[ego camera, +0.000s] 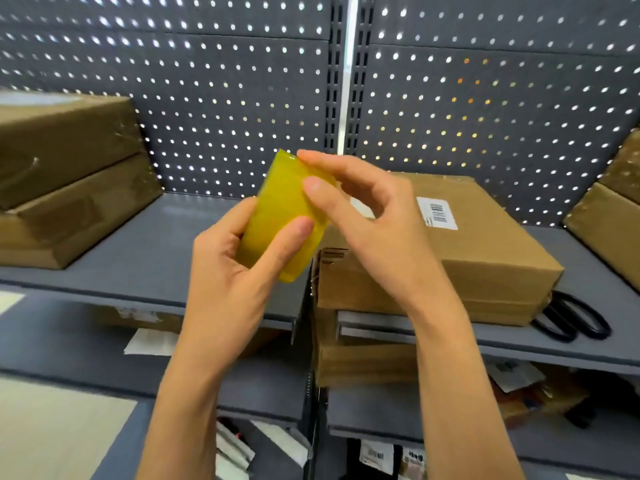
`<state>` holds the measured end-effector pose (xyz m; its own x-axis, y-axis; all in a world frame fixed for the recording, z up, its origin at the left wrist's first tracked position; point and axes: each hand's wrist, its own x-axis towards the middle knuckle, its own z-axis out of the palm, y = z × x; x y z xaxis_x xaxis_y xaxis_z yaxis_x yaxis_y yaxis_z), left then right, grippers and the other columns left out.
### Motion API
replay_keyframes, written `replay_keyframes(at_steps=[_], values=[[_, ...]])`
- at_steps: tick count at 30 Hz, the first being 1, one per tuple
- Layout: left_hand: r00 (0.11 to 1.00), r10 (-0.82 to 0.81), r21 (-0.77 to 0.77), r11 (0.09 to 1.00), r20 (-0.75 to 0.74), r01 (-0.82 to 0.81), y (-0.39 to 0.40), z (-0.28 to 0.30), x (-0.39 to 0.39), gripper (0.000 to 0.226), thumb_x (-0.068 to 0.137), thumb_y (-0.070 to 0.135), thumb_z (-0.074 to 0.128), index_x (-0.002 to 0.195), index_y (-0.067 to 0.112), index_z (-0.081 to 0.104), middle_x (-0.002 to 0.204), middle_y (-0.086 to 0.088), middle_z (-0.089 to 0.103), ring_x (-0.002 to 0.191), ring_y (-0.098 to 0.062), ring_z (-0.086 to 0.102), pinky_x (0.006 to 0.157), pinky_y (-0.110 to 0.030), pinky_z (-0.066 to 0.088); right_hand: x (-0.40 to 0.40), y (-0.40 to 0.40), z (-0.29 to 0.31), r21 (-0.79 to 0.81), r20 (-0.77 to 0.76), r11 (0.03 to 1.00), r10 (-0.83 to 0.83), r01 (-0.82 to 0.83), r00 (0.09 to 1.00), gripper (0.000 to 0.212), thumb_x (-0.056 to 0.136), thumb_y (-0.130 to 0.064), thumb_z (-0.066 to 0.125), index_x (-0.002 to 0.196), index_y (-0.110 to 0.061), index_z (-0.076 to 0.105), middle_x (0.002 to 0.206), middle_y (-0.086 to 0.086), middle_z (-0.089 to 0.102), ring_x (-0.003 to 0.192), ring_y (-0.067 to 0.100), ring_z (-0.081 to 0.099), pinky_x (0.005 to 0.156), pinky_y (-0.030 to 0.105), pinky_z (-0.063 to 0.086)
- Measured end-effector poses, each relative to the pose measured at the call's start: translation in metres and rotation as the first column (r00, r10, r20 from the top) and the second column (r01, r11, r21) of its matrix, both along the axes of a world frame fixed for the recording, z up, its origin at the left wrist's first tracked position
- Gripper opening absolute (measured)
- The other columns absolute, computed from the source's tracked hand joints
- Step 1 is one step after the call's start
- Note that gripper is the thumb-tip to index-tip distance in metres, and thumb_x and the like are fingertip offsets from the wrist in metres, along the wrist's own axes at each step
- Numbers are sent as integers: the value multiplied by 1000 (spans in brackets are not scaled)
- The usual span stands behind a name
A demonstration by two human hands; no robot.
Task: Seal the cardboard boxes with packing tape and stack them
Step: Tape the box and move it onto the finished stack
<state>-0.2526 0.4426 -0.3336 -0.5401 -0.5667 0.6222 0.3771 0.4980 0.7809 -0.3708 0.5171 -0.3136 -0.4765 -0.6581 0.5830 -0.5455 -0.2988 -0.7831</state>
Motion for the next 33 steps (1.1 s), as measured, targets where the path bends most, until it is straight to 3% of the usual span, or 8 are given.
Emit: replay_keyframes(at_steps=[4, 11, 15, 17, 22, 24, 28, 33], values=[[992, 122, -43, 992, 21, -121, 24, -5, 0, 3, 84, 16, 58, 83, 19, 58, 65, 25, 60, 60, 9, 55, 57, -3, 39, 0, 14, -4, -3, -38, 998, 62, -62, 997, 21, 90, -19, 63, 110, -23, 70, 113, -12, 68, 112, -1, 58, 100, 29, 45], [957, 284, -91, 956, 59, -278, 61, -15, 1, 9, 87, 13, 60, 88, 21, 59, 67, 24, 60, 61, 10, 54, 57, -3, 39, 2, 38, -10, -39, -30, 984, 171, -172, 985, 17, 87, -12, 67, 99, -21, 74, 107, -9, 70, 106, -2, 60, 96, 21, 45], [894, 424, -211, 896, 143, -391, 67, -26, 10, 16, 88, 37, 61, 86, 21, 60, 71, 7, 58, 61, -1, 48, 56, -21, 40, 8, 43, -12, 37, -36, 981, 191, -189, 981, 34, 88, -24, 65, 122, -22, 63, 121, -12, 62, 115, -3, 53, 101, 23, 41], [875, 452, -259, 878, 172, -403, 68, -28, 13, 14, 86, 39, 58, 91, 27, 61, 76, 13, 61, 64, -4, 50, 59, -30, 43, 11, 45, -14, 97, -82, 978, 192, -184, 978, 42, 91, -30, 62, 132, -20, 55, 132, -11, 55, 123, -3, 46, 105, 21, 37], [866, 474, -276, 864, 161, -421, 72, -26, 12, 8, 87, 30, 63, 90, 23, 63, 74, 11, 61, 62, -7, 50, 57, -33, 43, 24, 52, -17, 73, -124, 988, 146, -138, 981, 42, 94, -23, 59, 134, -13, 53, 138, -2, 54, 127, 2, 44, 84, -7, 30], [861, 485, -286, 856, 151, -431, 71, -25, 11, 13, 86, 39, 59, 82, 27, 57, 68, 14, 56, 58, -4, 45, 56, -29, 37, 31, 52, -19, 30, -149, 998, 58, -54, 987, 40, 94, -24, 60, 131, -12, 57, 135, -1, 57, 125, 5, 48, 90, -1, 35], [809, 566, -382, 790, 157, -479, 68, -23, 9, 19, 86, 43, 49, 77, 26, 49, 58, 12, 47, 56, -3, 41, 57, -25, 31, 43, 47, -24, -83, -174, 988, -143, 130, 974, 33, 90, -21, 61, 121, -10, 66, 124, 2, 65, 117, 11, 58, 97, 26, 45], [830, 528, -382, 815, 180, -436, 53, -22, 12, 26, 85, 44, 53, 77, 19, 52, 59, 11, 47, 57, -12, 40, 55, -31, 32, 43, 44, -22, -140, -77, 980, -154, 142, 985, 23, 90, -13, 62, 112, -12, 70, 110, -2, 70, 102, 7, 62, 88, 19, 48]])
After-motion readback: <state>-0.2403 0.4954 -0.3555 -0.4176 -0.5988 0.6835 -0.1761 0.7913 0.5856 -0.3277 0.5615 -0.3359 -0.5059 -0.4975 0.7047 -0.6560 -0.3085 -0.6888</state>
